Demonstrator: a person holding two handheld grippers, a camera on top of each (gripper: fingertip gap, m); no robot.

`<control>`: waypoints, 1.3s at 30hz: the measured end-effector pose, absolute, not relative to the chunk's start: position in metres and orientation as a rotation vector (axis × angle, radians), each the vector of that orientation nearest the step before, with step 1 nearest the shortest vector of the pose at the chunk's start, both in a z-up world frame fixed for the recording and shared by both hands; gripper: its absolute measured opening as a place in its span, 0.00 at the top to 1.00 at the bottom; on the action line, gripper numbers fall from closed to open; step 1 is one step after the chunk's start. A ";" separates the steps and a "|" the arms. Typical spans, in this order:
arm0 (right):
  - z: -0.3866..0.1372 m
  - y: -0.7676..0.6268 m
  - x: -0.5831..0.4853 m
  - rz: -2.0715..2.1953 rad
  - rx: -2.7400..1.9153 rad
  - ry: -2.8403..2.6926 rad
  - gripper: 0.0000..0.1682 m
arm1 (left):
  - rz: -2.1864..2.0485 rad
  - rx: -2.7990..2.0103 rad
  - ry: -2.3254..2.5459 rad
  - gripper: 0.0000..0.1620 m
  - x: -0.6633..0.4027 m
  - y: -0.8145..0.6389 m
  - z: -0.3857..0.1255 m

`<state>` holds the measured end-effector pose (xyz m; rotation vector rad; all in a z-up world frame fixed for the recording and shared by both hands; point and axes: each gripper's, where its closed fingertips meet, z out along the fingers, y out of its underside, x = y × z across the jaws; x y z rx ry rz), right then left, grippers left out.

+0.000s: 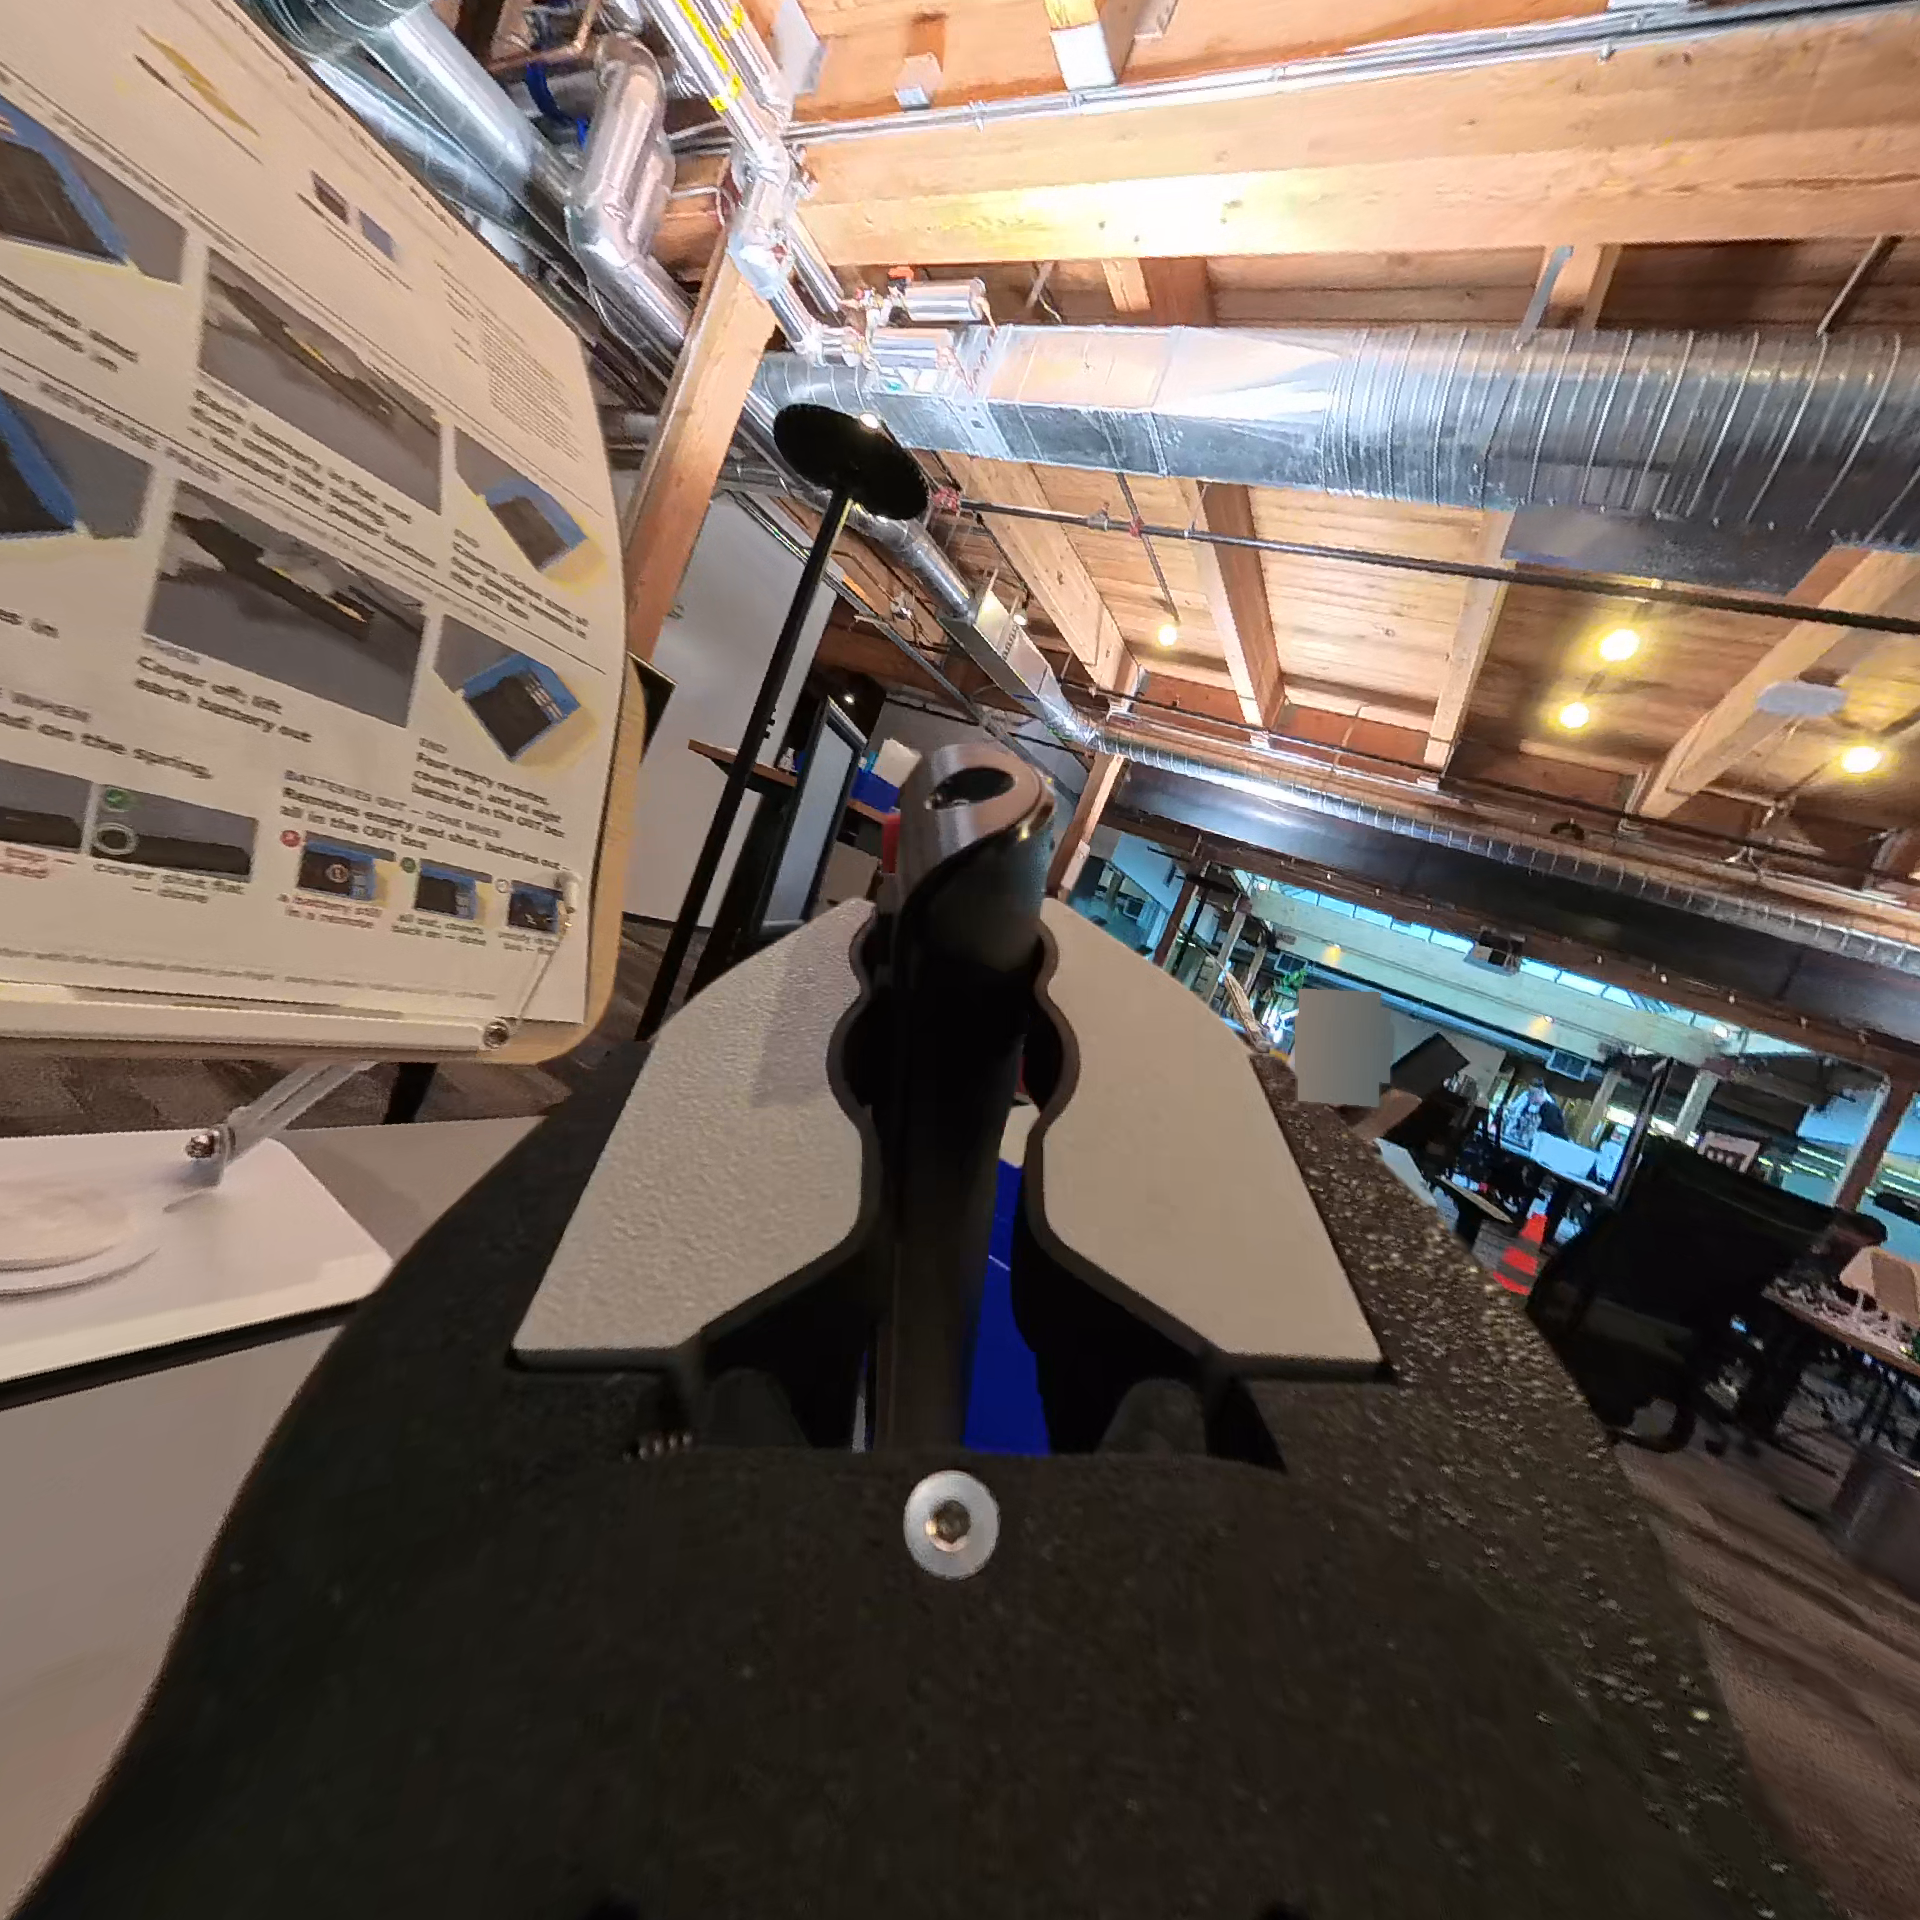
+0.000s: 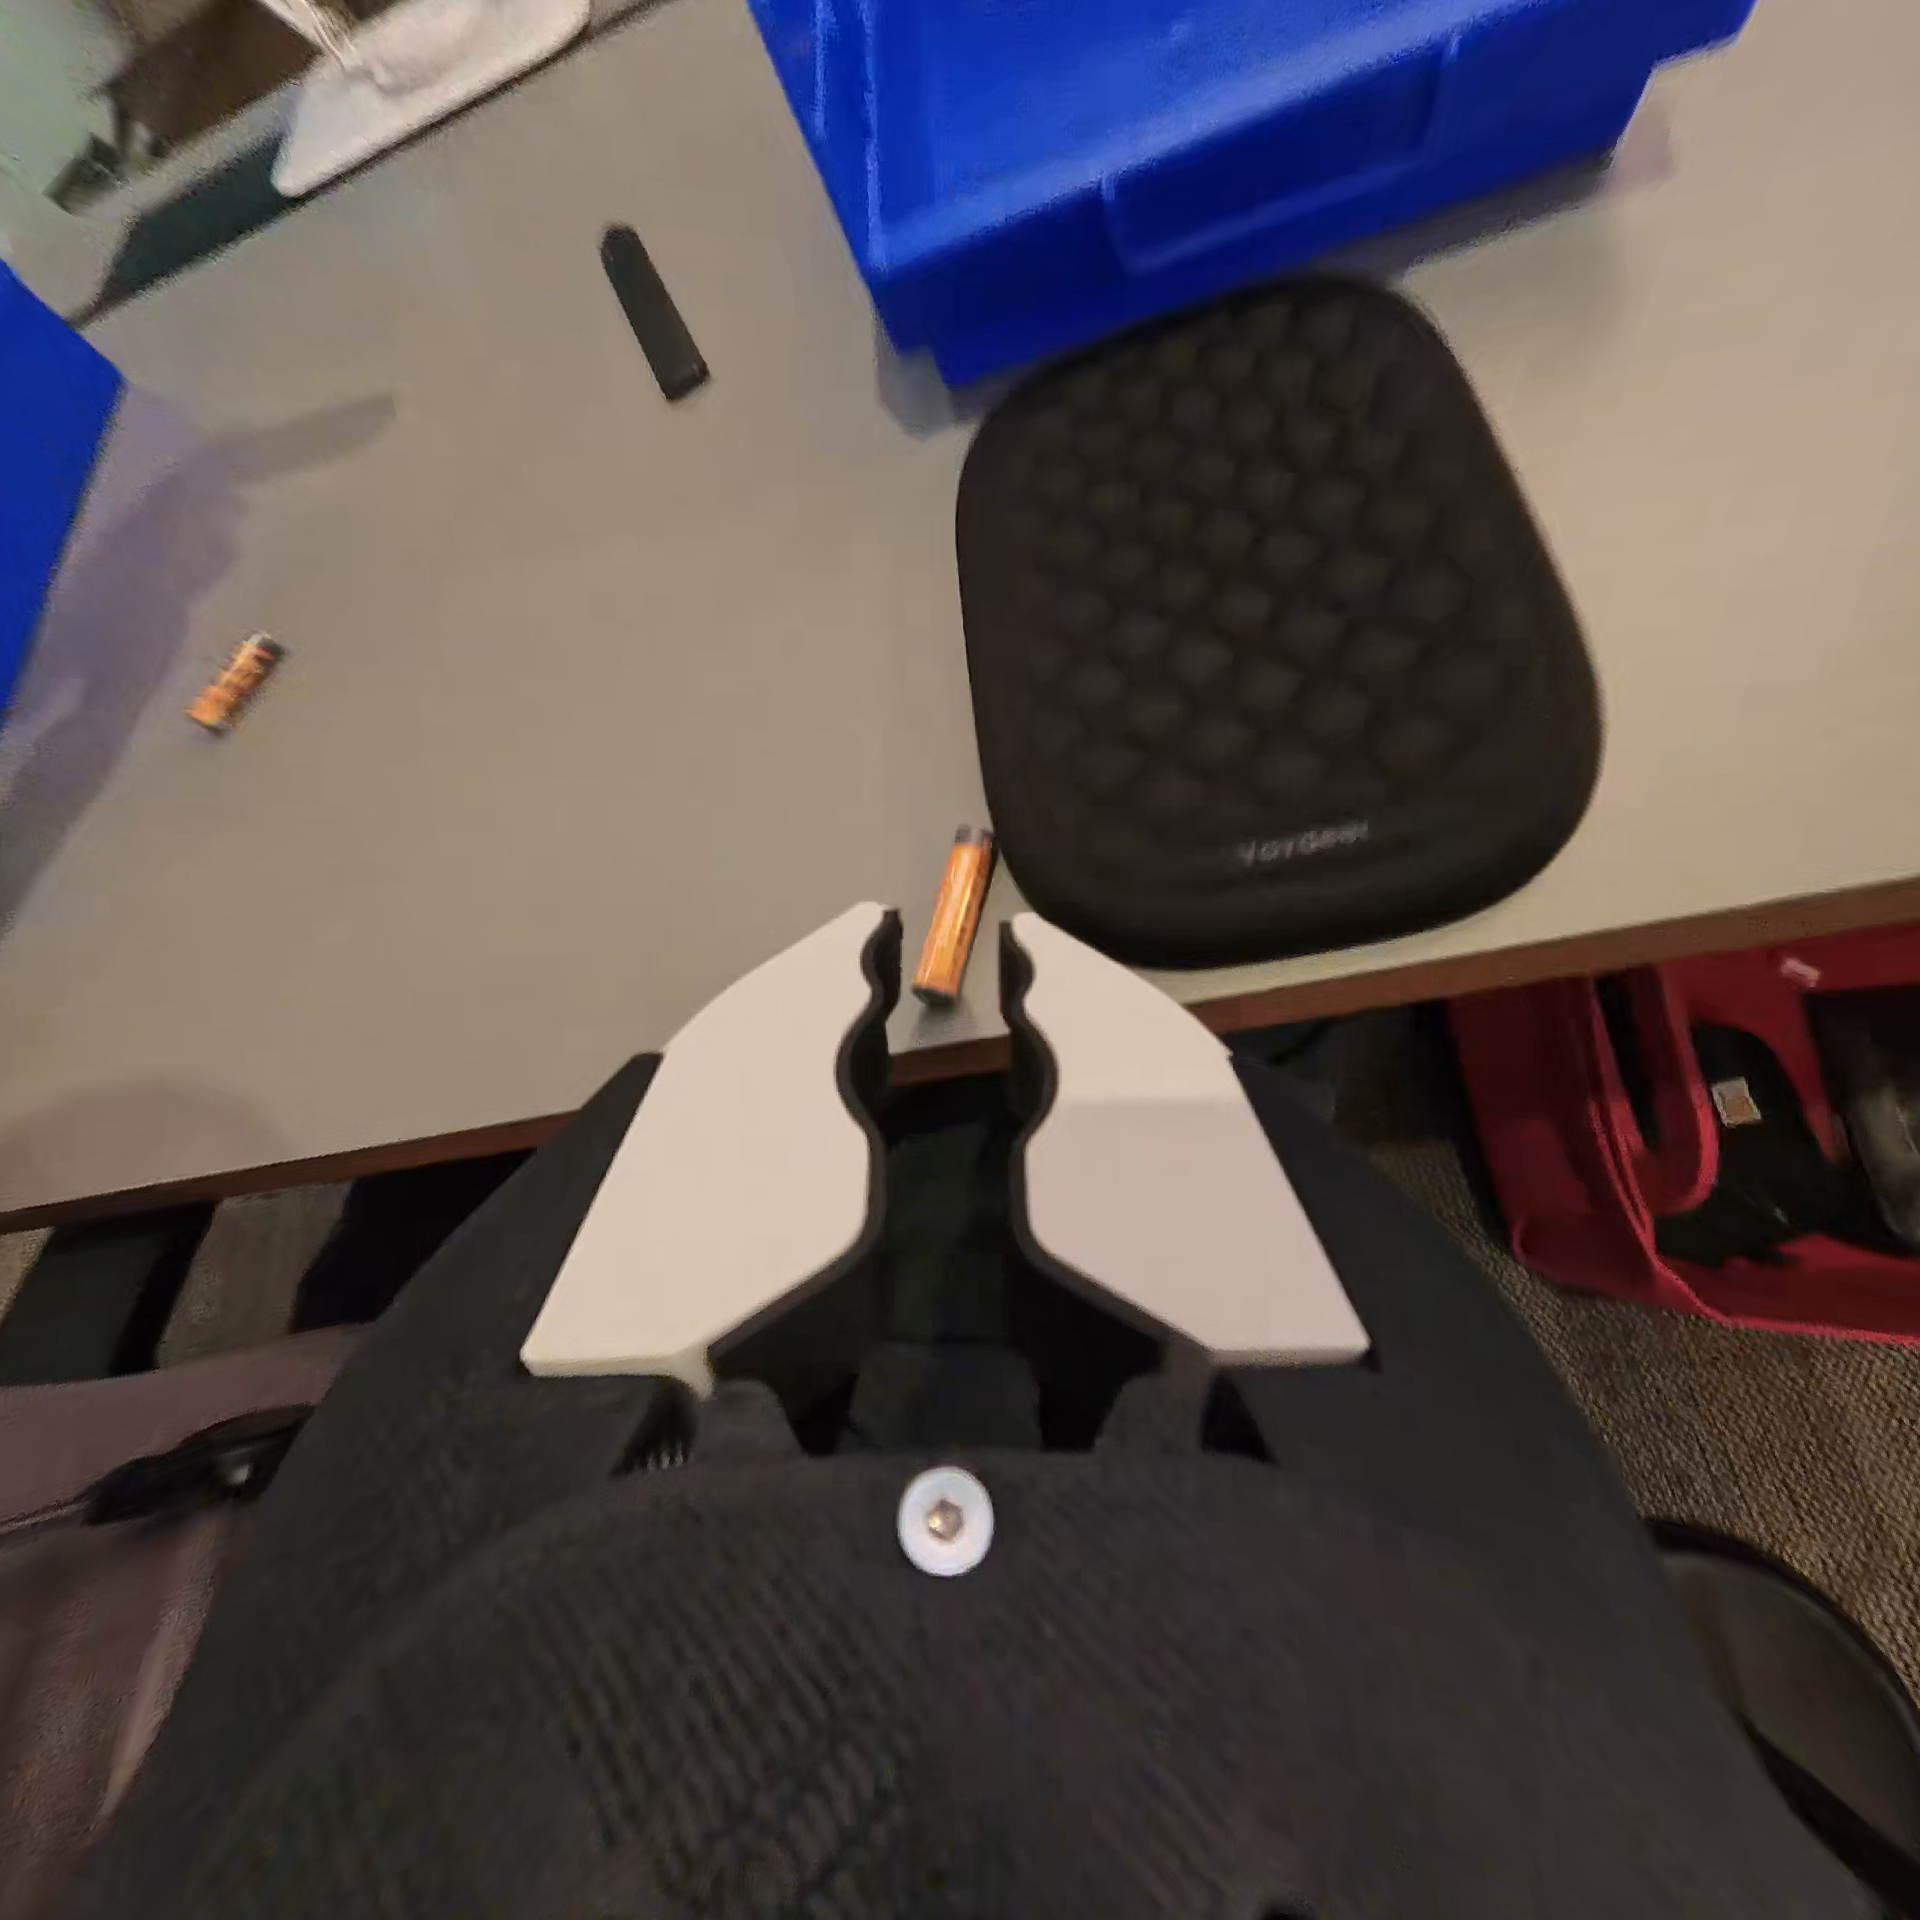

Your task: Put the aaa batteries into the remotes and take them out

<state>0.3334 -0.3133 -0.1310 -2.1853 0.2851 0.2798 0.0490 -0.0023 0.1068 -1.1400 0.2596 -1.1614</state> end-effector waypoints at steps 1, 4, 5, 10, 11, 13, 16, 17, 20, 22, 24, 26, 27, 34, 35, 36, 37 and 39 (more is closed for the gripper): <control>-0.137 -0.309 0.329 0.279 -2.186 0.278 0.85 | -1.172 -1.142 0.265 0.85 0.053 -0.004 0.105; -0.163 -0.293 0.320 0.196 -2.242 0.219 0.84 | -1.207 -1.159 0.280 0.85 0.064 -0.007 0.099; -0.170 -0.291 0.321 0.123 -2.276 0.200 0.84 | -1.214 -1.162 0.277 0.85 0.066 -0.008 0.097; -0.150 -0.263 0.271 0.216 -2.224 -0.046 0.92 | -1.258 -1.141 0.266 0.85 0.062 -0.010 0.105; -0.133 -0.250 0.267 0.204 -2.185 -0.104 0.92 | -1.255 -1.125 0.264 0.85 0.058 -0.011 0.110; -0.093 -0.219 0.279 0.124 -2.136 -0.202 0.92 | -1.267 -1.093 0.254 0.85 0.049 -0.013 0.119; -0.032 -0.154 0.334 -0.028 -2.066 -0.280 0.92 | -1.288 -1.065 0.241 0.85 0.038 -0.013 0.128; -0.023 -0.131 0.352 -0.014 -2.087 -0.302 0.92 | -1.298 -1.055 0.233 0.86 0.035 -0.013 0.131; -0.028 -0.065 0.370 0.241 -2.231 -0.415 0.92 | -1.301 -1.039 0.232 0.86 0.028 -0.012 0.136; -0.045 -0.020 0.381 0.252 -2.299 -0.566 0.92 | -1.283 -1.038 0.248 0.86 0.028 -0.012 0.137; -0.074 0.014 0.392 0.188 -2.388 -0.779 0.92 | -1.271 -1.032 0.264 0.85 0.028 -0.013 0.138; -0.101 0.040 0.400 0.175 -2.466 -0.893 0.92 | -1.255 -1.038 0.277 0.85 0.029 -0.013 0.139; -0.112 0.052 0.401 0.189 -2.477 -0.928 0.92 | -1.246 -1.037 0.280 0.85 0.029 -0.013 0.139; -0.107 0.109 0.431 -0.077 -2.346 -0.846 0.83 | -1.209 -1.054 0.283 0.85 0.022 -0.006 0.138; -0.081 0.105 0.421 -0.058 -2.252 -0.839 0.83 | -1.209 -1.055 0.278 0.85 0.020 -0.004 0.137; -0.051 0.095 0.404 -0.022 -2.141 -0.847 0.84 | -1.210 -1.058 0.268 0.85 0.017 -0.002 0.137; -0.020 0.075 0.377 0.059 -2.022 -0.890 0.84 | -1.214 -1.059 0.261 0.85 0.015 0.000 0.137; 0.028 0.003 0.297 0.344 -1.761 -1.094 0.85 | -1.221 -1.058 0.252 0.85 0.012 0.001 0.137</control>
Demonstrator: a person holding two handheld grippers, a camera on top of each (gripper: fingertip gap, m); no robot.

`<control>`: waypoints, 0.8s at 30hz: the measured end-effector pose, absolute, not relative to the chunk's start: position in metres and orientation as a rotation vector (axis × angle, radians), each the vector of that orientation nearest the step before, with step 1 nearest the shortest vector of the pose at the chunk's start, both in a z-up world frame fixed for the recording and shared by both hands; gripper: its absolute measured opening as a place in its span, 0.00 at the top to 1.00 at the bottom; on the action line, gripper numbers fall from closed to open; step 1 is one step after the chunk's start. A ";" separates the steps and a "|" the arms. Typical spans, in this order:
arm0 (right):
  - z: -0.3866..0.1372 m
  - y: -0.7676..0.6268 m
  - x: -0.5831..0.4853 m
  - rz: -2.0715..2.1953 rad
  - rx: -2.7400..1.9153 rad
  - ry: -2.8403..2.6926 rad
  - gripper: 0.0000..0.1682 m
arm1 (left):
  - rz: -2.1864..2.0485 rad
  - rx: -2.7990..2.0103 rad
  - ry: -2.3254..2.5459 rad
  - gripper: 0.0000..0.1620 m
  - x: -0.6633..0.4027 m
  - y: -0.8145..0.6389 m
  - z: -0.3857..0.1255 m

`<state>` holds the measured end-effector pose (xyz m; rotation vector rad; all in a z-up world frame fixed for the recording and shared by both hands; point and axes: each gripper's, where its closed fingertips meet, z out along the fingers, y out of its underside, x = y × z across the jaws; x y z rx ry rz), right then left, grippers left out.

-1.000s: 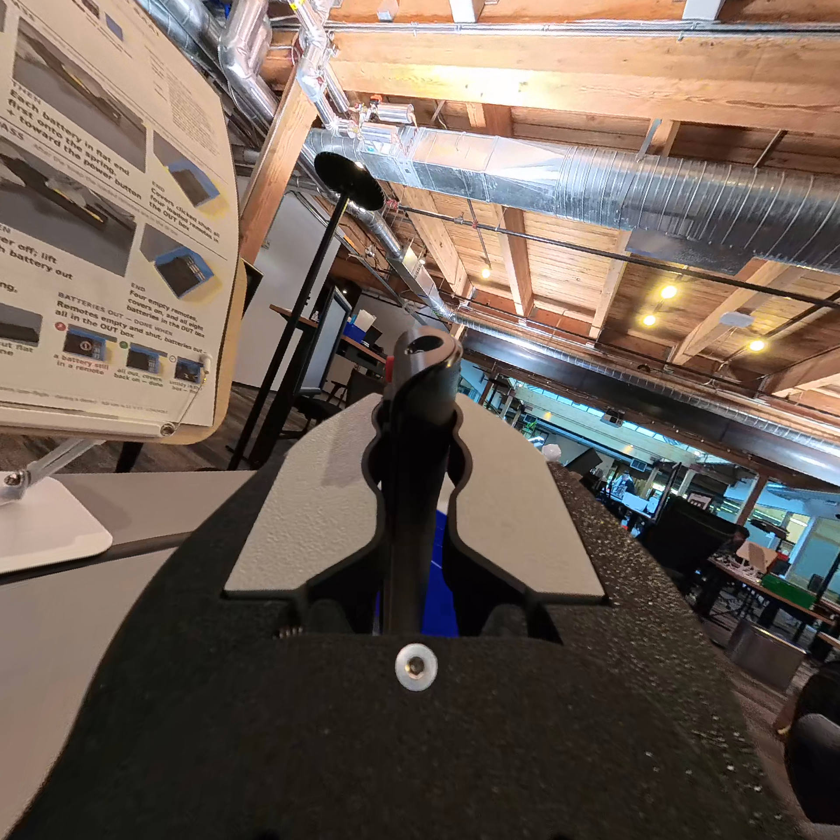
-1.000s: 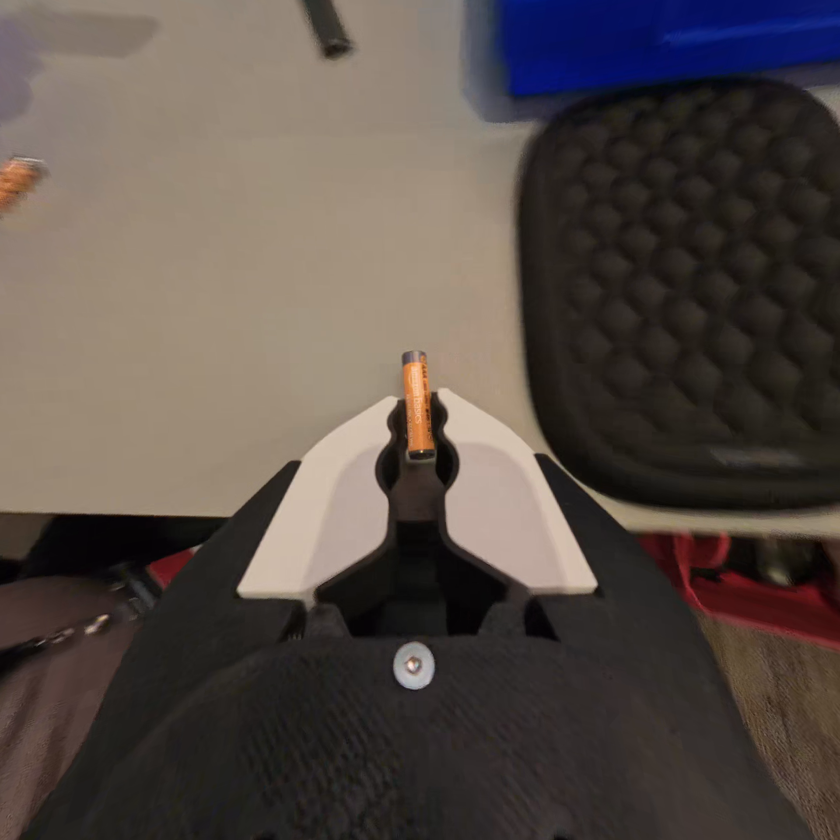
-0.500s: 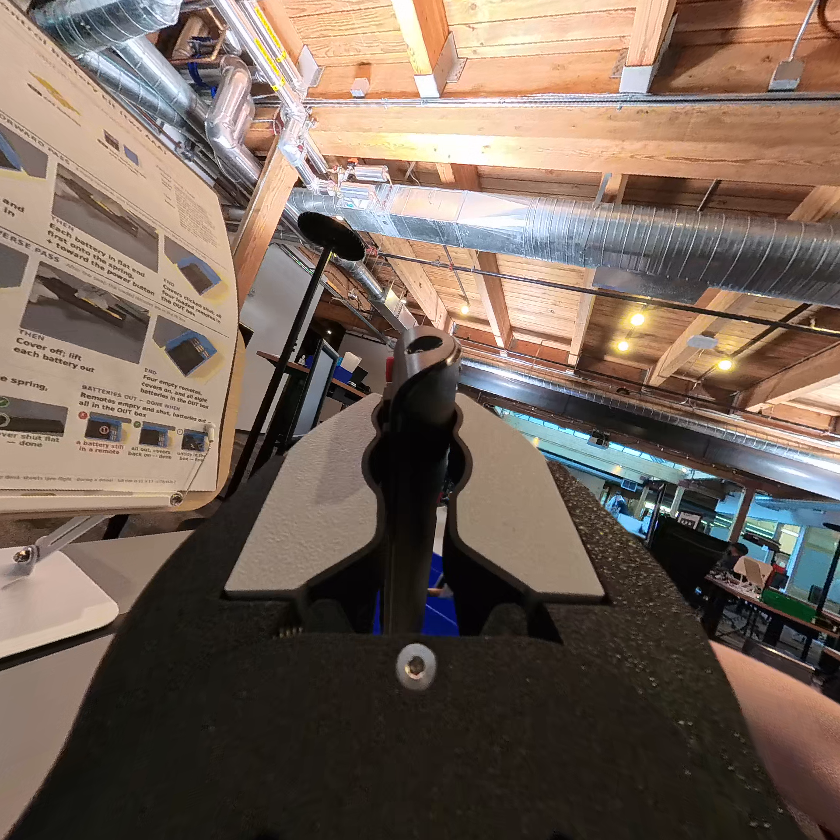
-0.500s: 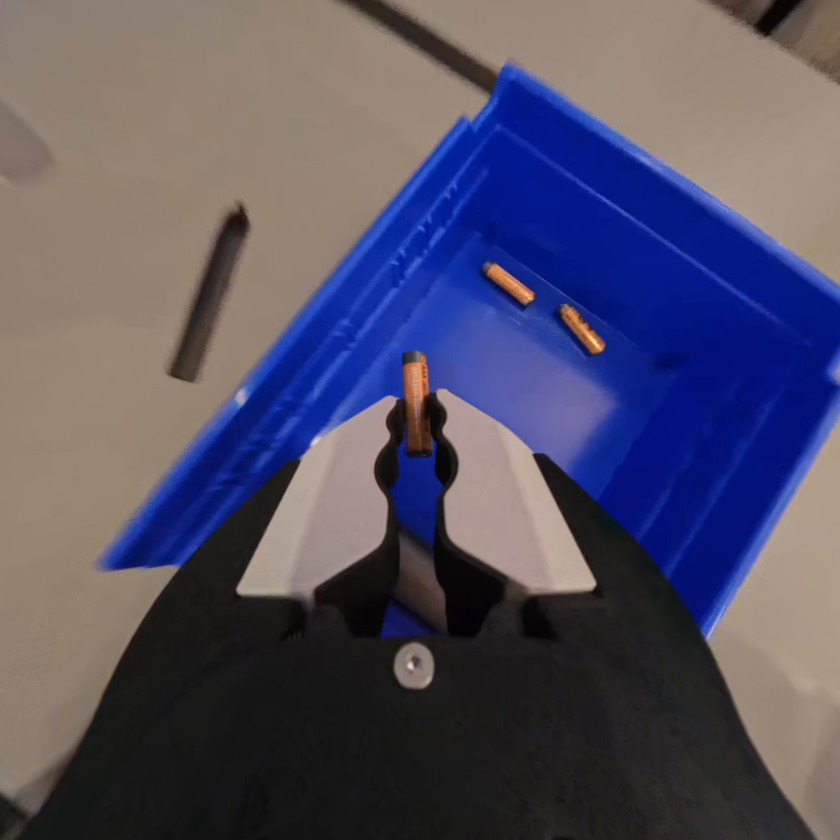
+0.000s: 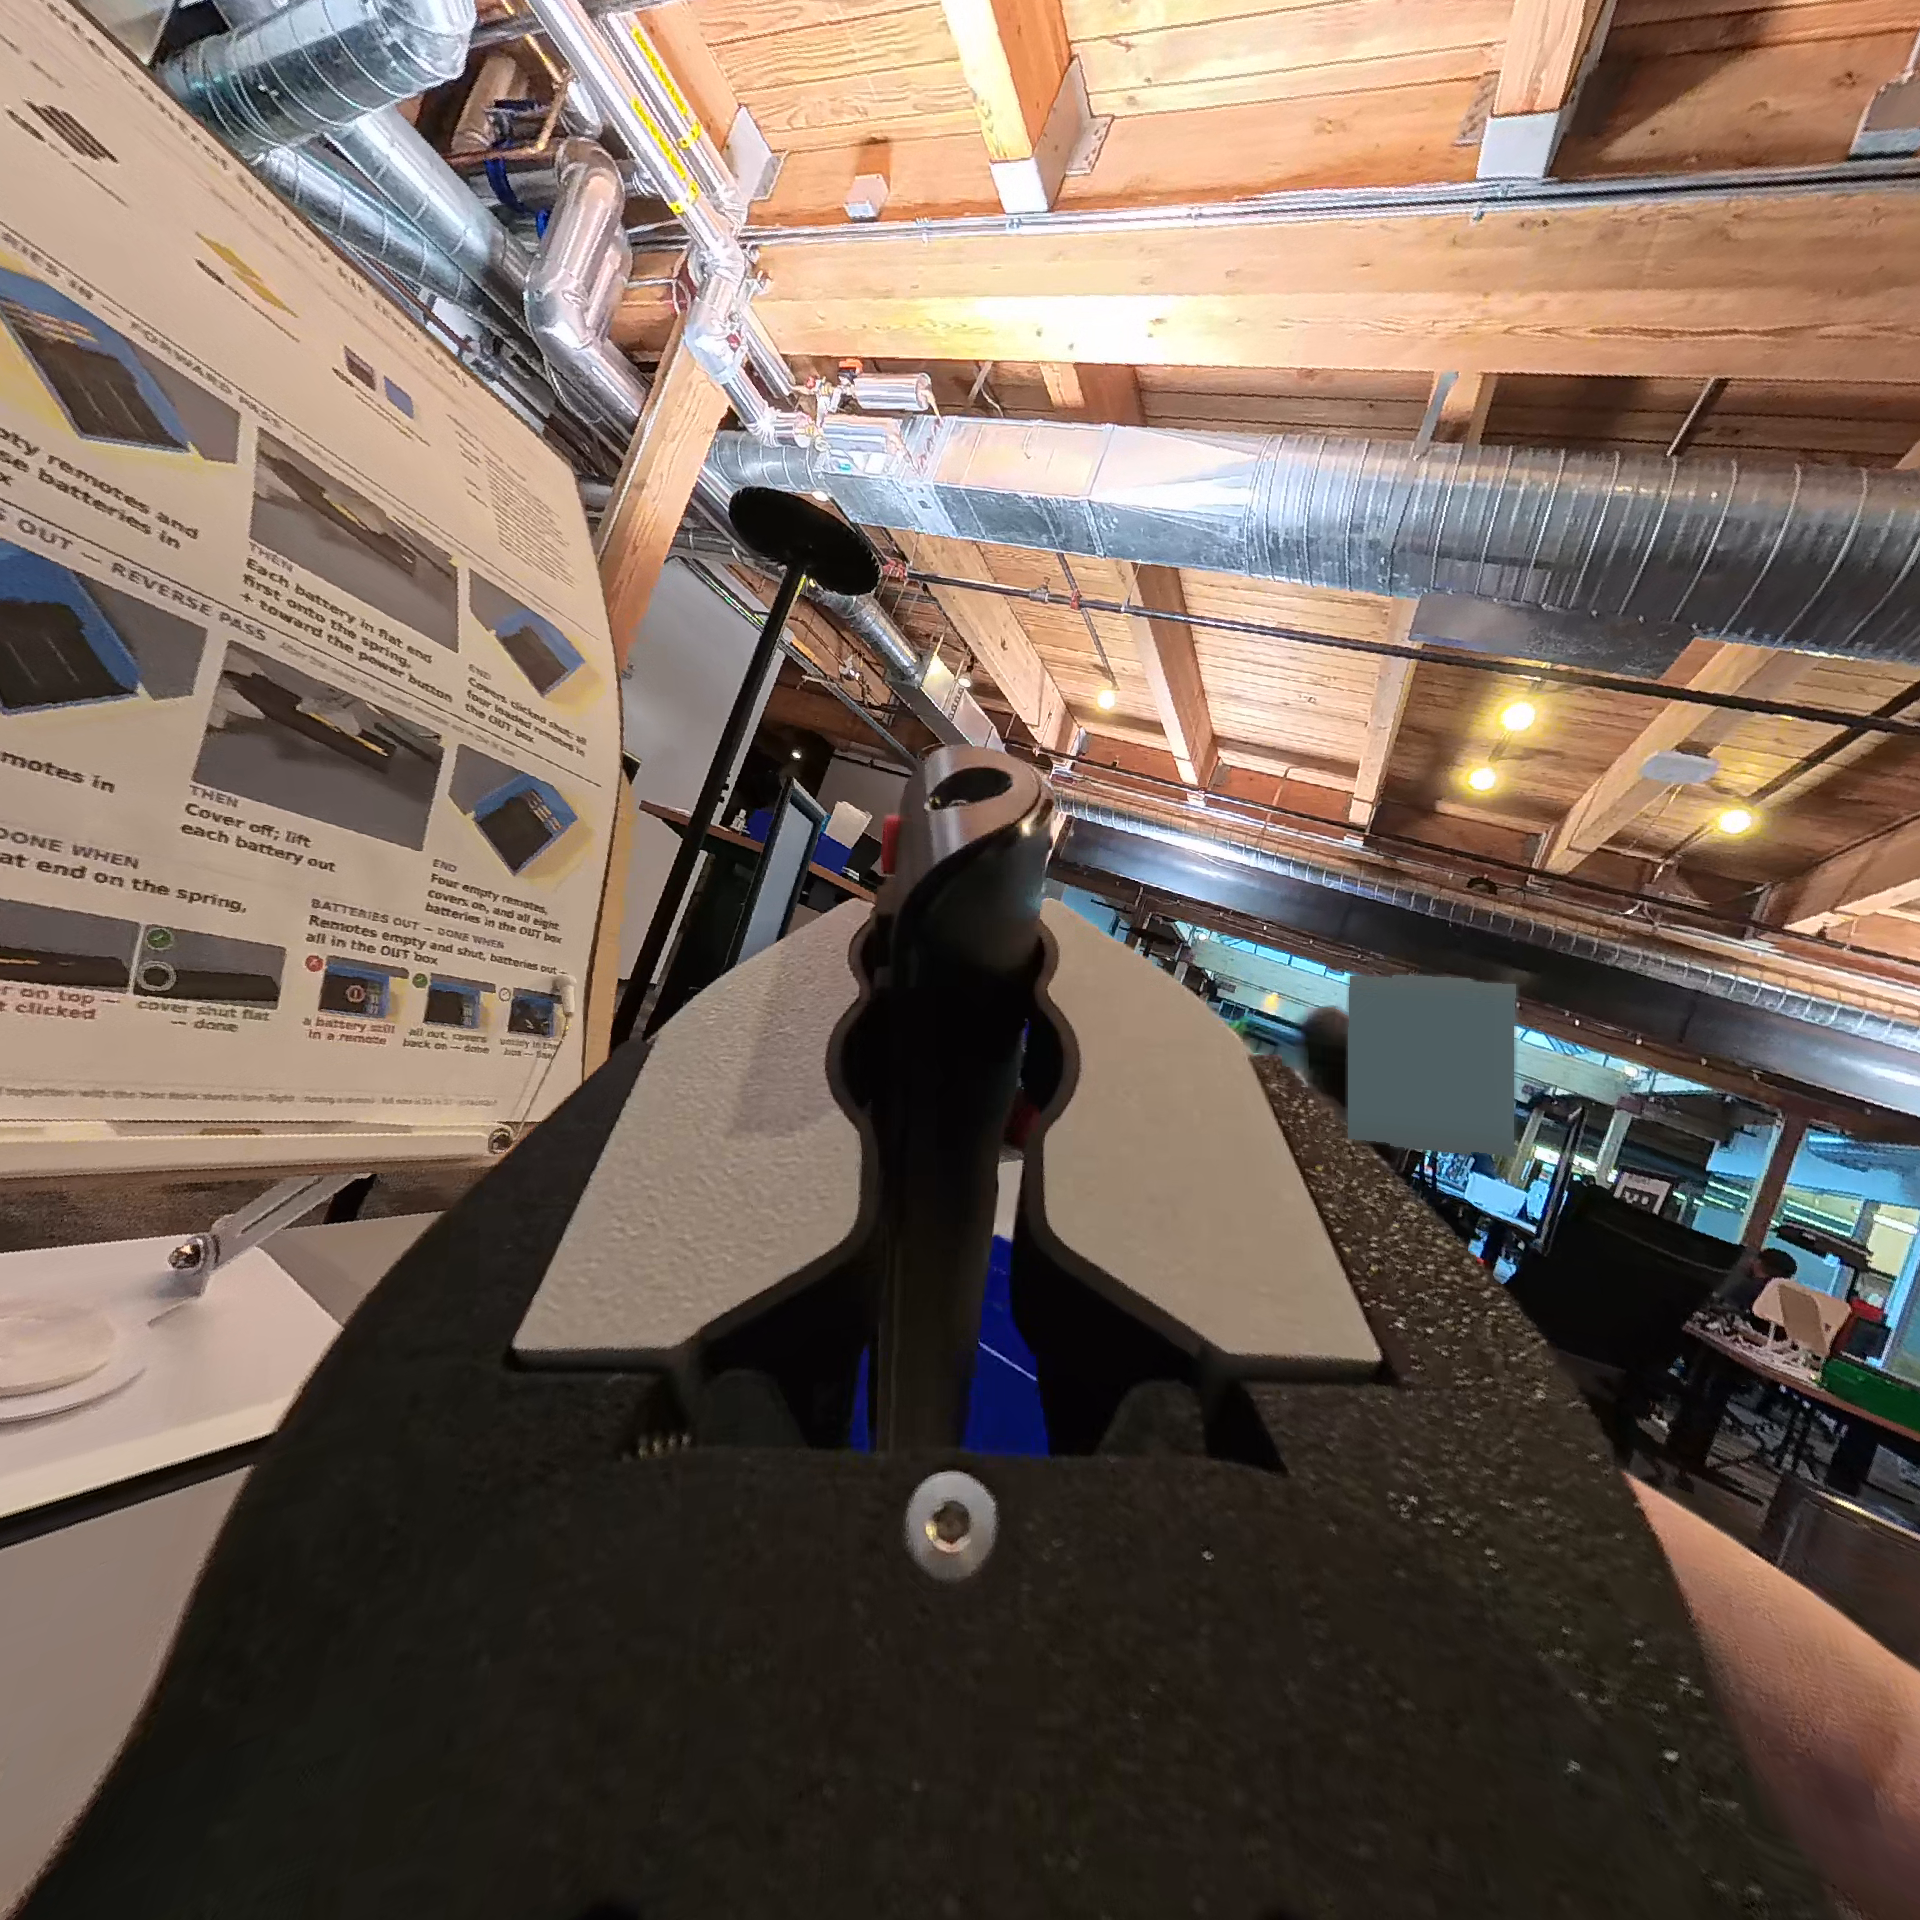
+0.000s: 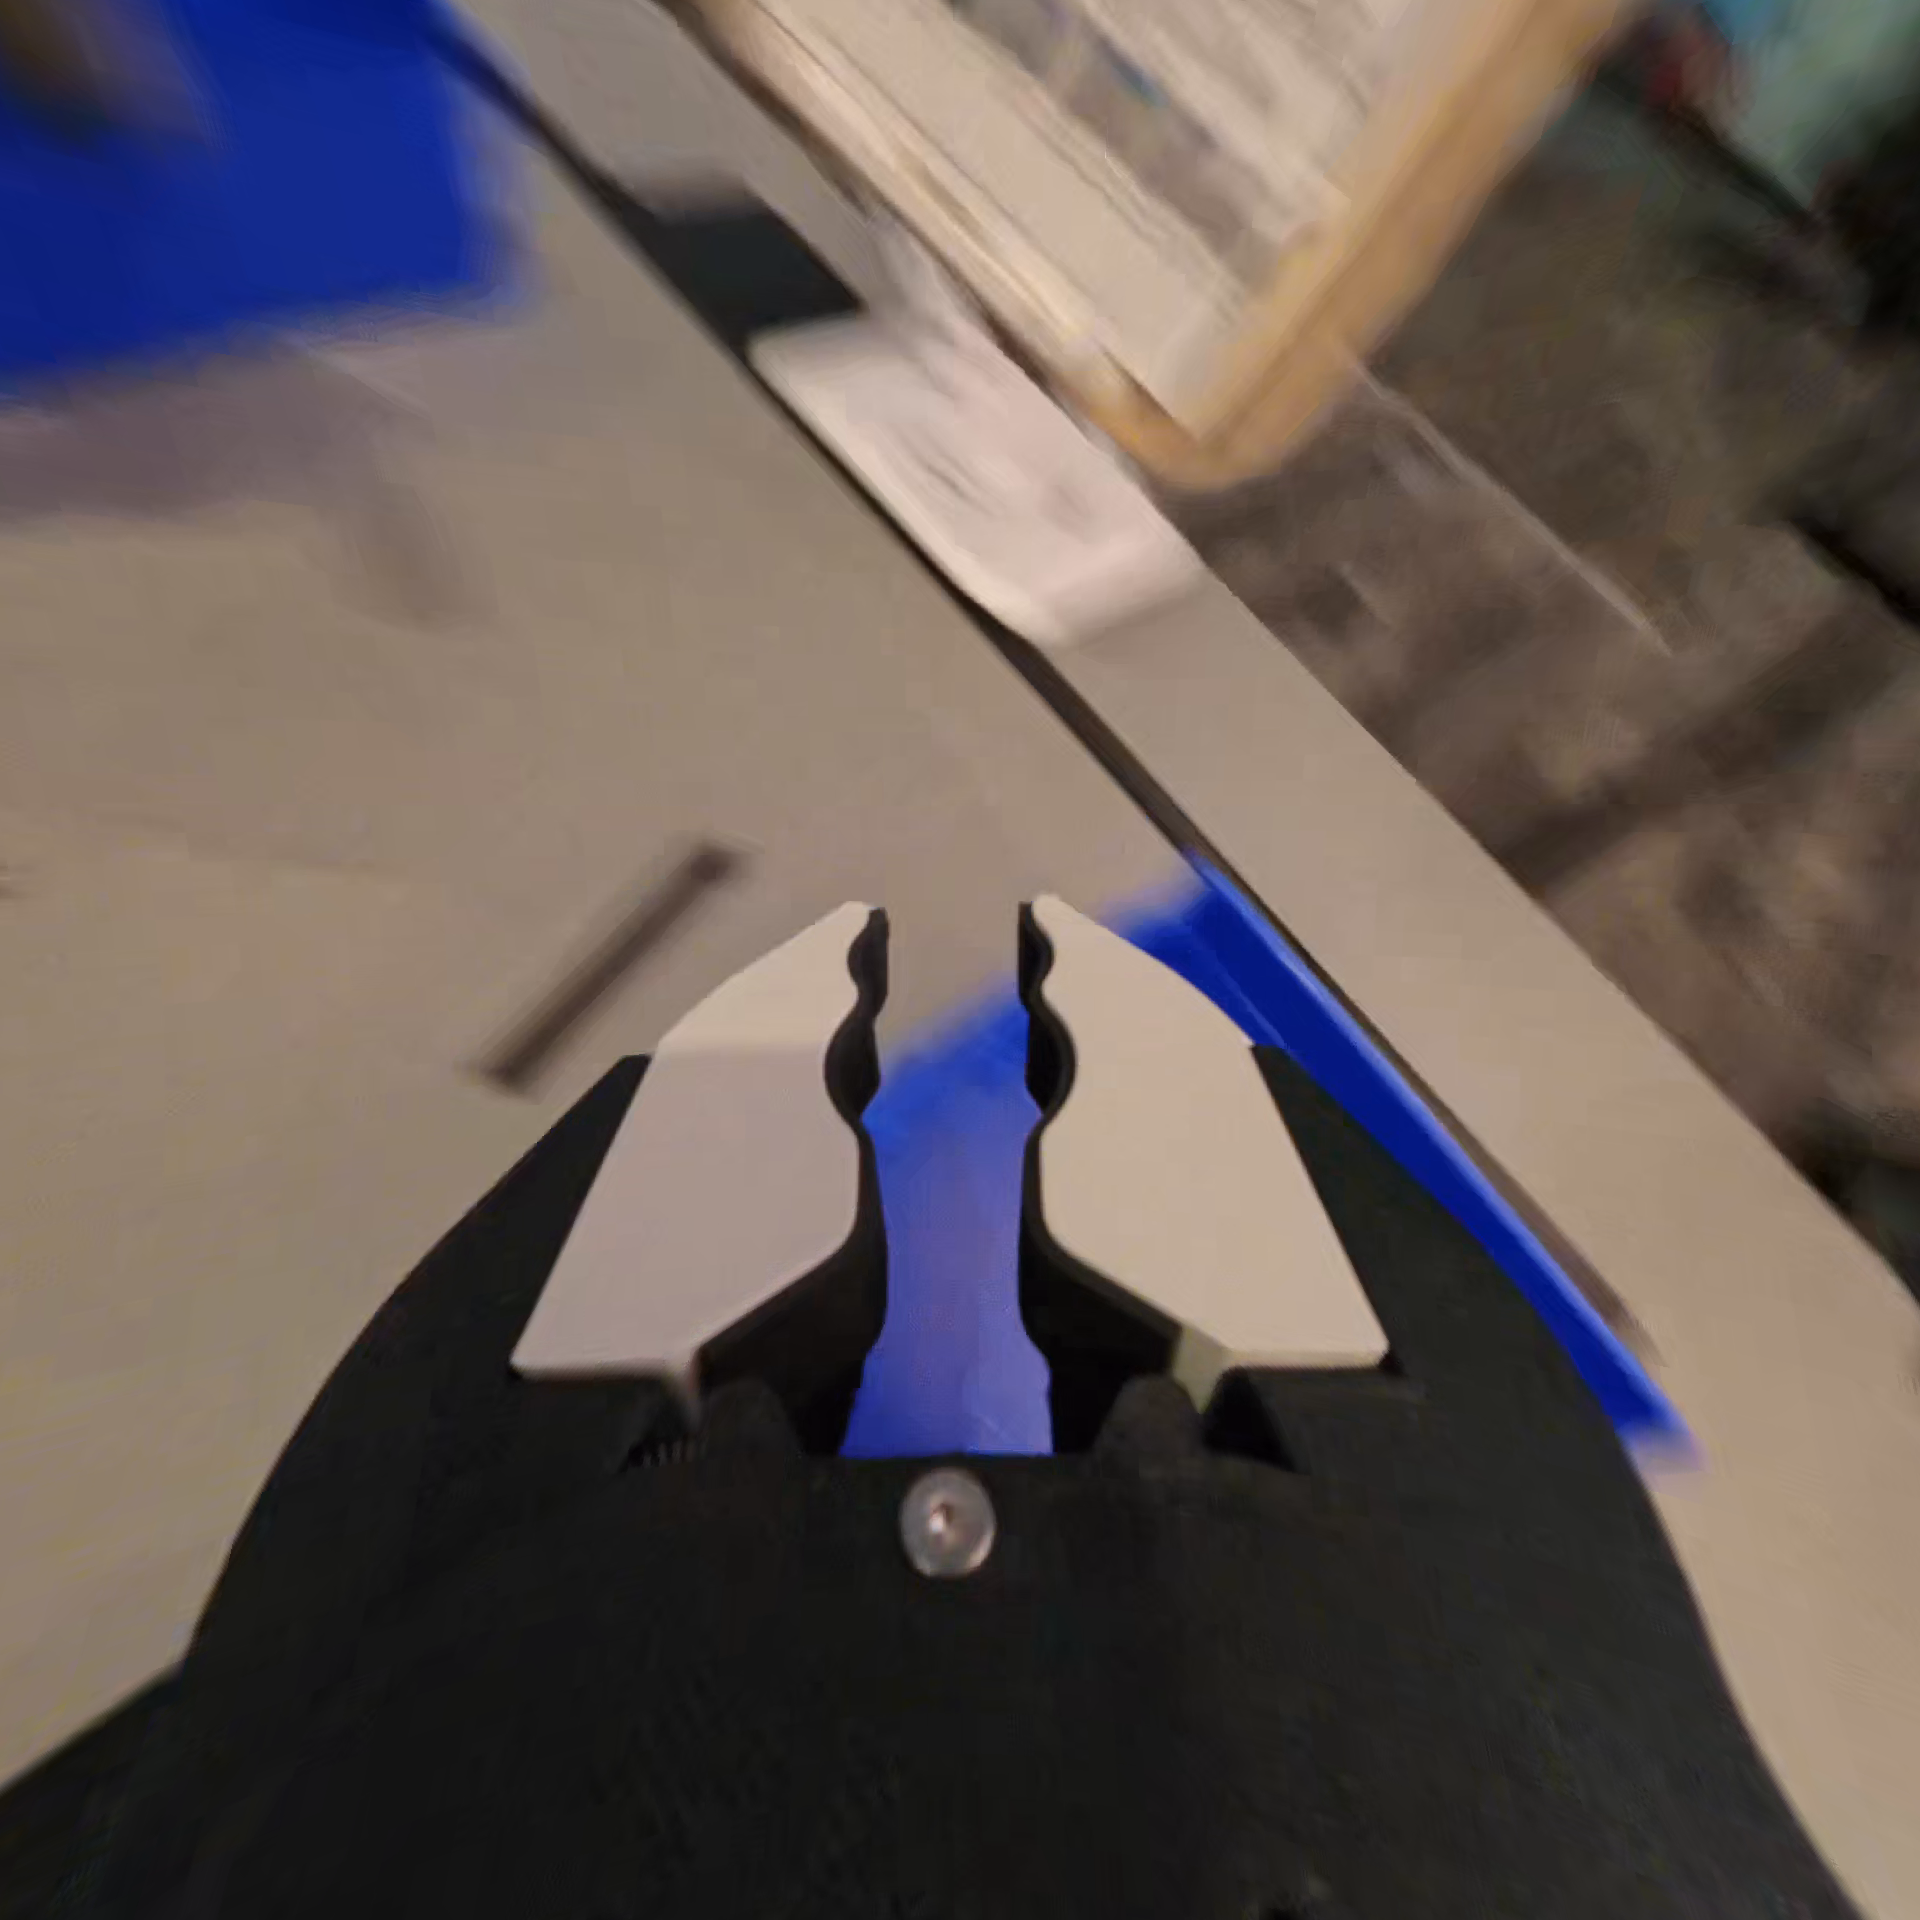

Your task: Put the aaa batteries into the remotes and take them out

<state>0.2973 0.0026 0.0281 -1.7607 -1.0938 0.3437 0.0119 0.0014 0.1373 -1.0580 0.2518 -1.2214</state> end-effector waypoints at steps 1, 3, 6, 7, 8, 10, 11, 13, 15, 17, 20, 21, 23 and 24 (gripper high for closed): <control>0.038 -0.039 0.258 0.472 -1.656 -1.208 0.85 | -1.220 -1.057 0.253 0.85 0.011 0.002 0.138; 0.017 -0.114 0.191 0.653 -1.552 -1.472 0.85 | -1.220 -1.061 0.266 0.85 0.011 0.001 0.139; -0.067 -0.180 0.129 0.719 -1.544 -1.849 0.85 | -1.244 -1.047 0.271 0.85 0.011 -0.002 0.143; -0.092 -0.187 0.117 0.673 -1.523 -1.931 0.85 | -1.252 -1.048 0.274 0.85 0.011 -0.003 0.144; -0.110 -0.191 0.109 0.653 -1.506 -1.993 0.85 | -1.260 -1.049 0.277 0.85 0.011 -0.005 0.145; -0.129 -0.199 0.098 0.686 -1.503 -2.072 0.85 | -1.280 -1.045 0.270 0.85 0.011 -0.007 0.146; -0.135 -0.199 0.097 0.674 -1.523 -2.101 0.85 | -1.292 -1.044 0.266 0.85 0.011 -0.008 0.146; -0.147 -0.197 0.099 0.621 -1.572 -2.148 0.84 | -1.310 -1.044 0.256 0.85 0.011 -0.009 0.147; -0.162 -0.202 0.107 0.590 -1.658 -2.235 0.85 | -1.315 -1.034 0.275 0.85 0.012 -0.012 0.150; -0.164 -0.204 0.111 0.611 -1.723 -2.227 0.93 | -1.299 -1.036 0.276 0.85 0.011 -0.010 0.150; -0.149 -0.185 0.118 0.520 -1.777 -2.080 0.92 | -1.309 -1.033 0.262 0.85 0.007 -0.008 0.151; -0.128 -0.173 0.121 0.503 -1.767 -1.966 0.92 | -1.317 -1.030 0.255 0.85 0.005 -0.008 0.152; -0.063 -0.135 0.143 0.473 -1.733 -1.666 0.92 | -1.315 -1.022 0.243 0.85 0.000 -0.006 0.154; -0.026 -0.110 0.166 0.443 -1.711 -1.495 0.93 | -1.310 -1.021 0.240 0.85 -0.003 -0.005 0.154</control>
